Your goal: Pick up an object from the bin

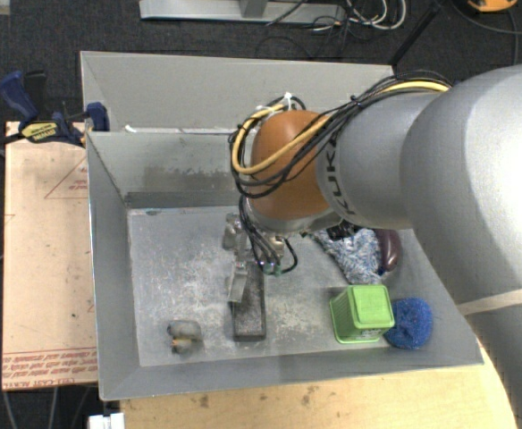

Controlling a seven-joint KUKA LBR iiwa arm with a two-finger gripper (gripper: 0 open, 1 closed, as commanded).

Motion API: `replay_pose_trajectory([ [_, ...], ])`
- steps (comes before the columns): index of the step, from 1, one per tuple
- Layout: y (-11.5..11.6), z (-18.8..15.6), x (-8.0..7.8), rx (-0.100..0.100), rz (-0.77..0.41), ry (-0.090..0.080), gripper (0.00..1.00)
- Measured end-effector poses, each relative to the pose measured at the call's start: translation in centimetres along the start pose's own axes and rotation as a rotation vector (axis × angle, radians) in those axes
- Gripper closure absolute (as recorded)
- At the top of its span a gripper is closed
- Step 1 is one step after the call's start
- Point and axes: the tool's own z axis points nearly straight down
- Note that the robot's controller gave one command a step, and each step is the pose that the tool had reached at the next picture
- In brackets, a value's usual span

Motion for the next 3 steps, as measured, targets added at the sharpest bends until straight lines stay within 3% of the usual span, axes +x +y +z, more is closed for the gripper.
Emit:
replay_pose_trajectory([
  [1,-0.2,-3.8,5.9,0.004,-0.071,0.006,0.0],
  [2,-4.8,-1.9,5.2,-0.003,-0.24,0.0,0.0],
  [3,-9.3,-0.7,4.0,-0.002,-0.242,0.002,0.0],
])
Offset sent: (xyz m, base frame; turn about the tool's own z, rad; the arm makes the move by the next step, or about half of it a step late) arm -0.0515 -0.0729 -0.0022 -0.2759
